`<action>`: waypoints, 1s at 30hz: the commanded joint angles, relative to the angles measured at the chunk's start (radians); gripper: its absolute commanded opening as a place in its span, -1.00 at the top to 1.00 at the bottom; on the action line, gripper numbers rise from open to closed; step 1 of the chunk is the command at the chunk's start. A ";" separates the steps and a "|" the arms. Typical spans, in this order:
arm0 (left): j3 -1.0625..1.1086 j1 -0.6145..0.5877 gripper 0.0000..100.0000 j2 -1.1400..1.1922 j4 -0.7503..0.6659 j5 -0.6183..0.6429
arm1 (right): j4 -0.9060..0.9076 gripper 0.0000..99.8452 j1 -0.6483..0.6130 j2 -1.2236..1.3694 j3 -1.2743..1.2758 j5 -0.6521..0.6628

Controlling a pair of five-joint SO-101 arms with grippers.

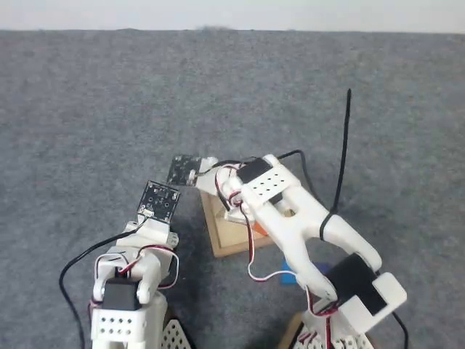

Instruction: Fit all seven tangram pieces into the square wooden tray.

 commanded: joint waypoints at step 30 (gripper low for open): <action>-0.010 -0.006 0.96 -0.017 0.003 -0.008 | -0.174 0.99 0.059 0.143 -0.032 -0.350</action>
